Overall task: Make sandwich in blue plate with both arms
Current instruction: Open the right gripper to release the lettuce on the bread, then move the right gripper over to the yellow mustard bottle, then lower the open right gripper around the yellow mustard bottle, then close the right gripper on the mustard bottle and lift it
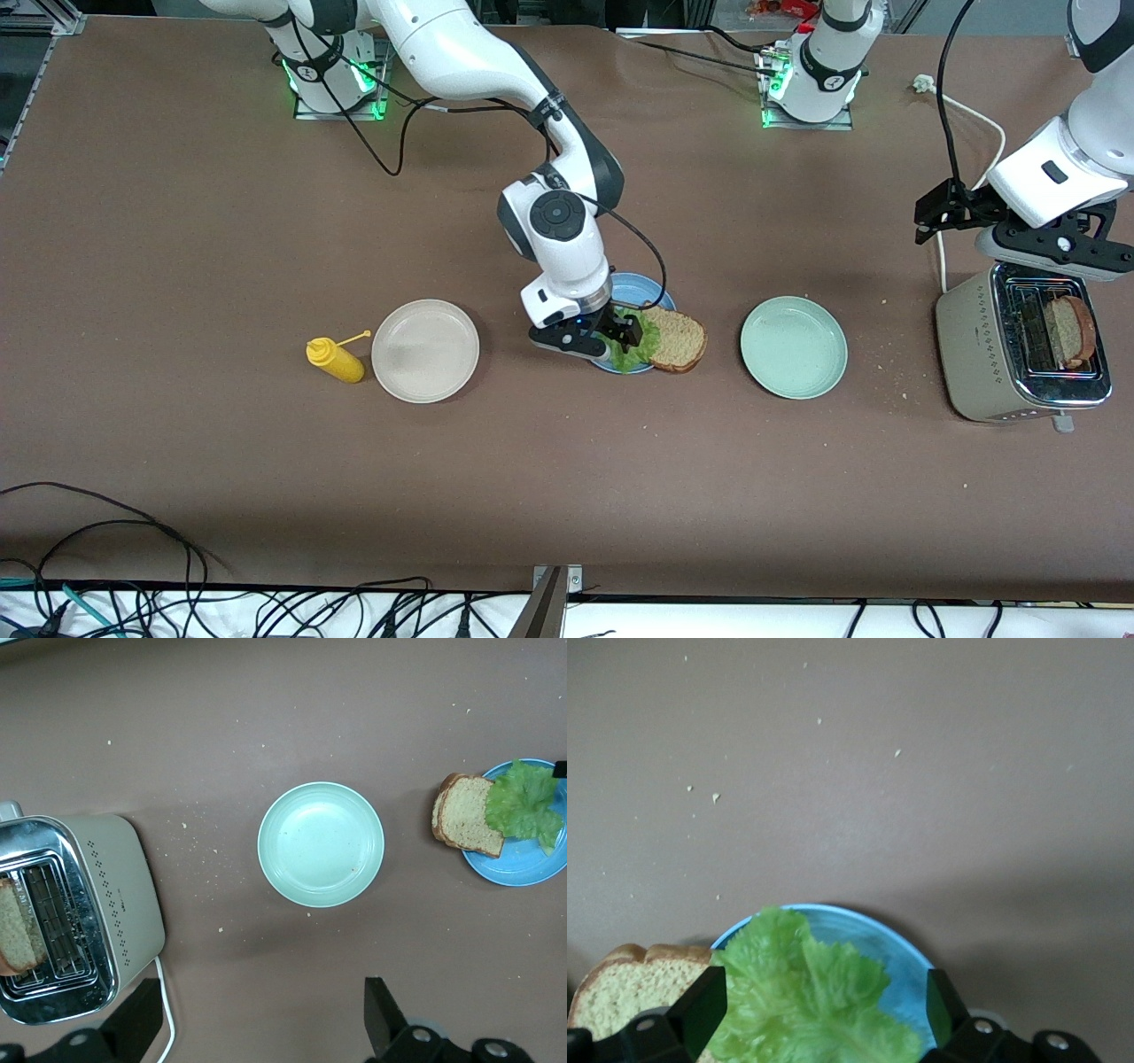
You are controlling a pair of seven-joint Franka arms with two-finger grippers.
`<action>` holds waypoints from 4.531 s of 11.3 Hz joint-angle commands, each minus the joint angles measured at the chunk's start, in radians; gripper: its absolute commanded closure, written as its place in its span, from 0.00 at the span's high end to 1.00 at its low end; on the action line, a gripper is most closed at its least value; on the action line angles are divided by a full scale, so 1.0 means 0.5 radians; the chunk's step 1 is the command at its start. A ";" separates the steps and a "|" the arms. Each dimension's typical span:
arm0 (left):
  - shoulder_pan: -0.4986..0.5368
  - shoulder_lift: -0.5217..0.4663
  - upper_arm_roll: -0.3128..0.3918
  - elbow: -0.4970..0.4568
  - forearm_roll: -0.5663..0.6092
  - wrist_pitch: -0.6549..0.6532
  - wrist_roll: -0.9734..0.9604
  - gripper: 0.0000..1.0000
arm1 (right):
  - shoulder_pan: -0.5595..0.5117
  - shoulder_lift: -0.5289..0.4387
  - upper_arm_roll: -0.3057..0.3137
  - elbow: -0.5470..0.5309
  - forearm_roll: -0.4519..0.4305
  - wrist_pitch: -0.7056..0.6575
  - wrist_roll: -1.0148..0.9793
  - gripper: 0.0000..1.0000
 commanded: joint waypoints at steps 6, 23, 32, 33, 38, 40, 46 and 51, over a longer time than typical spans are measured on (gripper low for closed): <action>0.071 0.052 -0.006 0.064 -0.007 -0.027 0.041 1.00 | -0.497 -0.801 0.013 -0.539 -0.029 -0.663 -1.166 1.00; 0.087 0.058 -0.015 0.080 -0.065 -0.036 0.038 1.00 | -1.786 -0.833 0.173 -0.680 0.659 -1.234 -4.632 1.00; 0.075 0.058 -0.018 0.083 -0.065 -0.036 0.035 1.00 | -2.002 -0.382 0.188 -0.674 1.222 -1.431 -5.897 1.00; 0.081 0.058 -0.018 0.080 -0.065 -0.039 0.038 1.00 | -2.002 -0.330 0.188 -0.677 1.247 -1.504 -5.998 1.00; 0.072 0.058 -0.018 0.083 -0.065 -0.039 0.035 1.00 | -2.002 -0.127 0.179 -0.693 1.513 -1.636 -6.487 1.00; 0.084 0.058 -0.018 0.080 -0.068 -0.039 0.038 1.00 | -2.005 -0.081 0.176 -0.696 1.544 -1.694 -6.564 1.00; 0.063 0.058 -0.018 0.089 -0.062 -0.048 0.035 1.00 | -1.950 -0.062 0.179 -0.696 1.679 -1.630 -6.705 1.00; 0.078 0.058 -0.018 0.086 -0.065 -0.055 0.038 1.00 | -1.922 -0.050 0.188 -0.717 1.753 -1.624 -6.708 0.61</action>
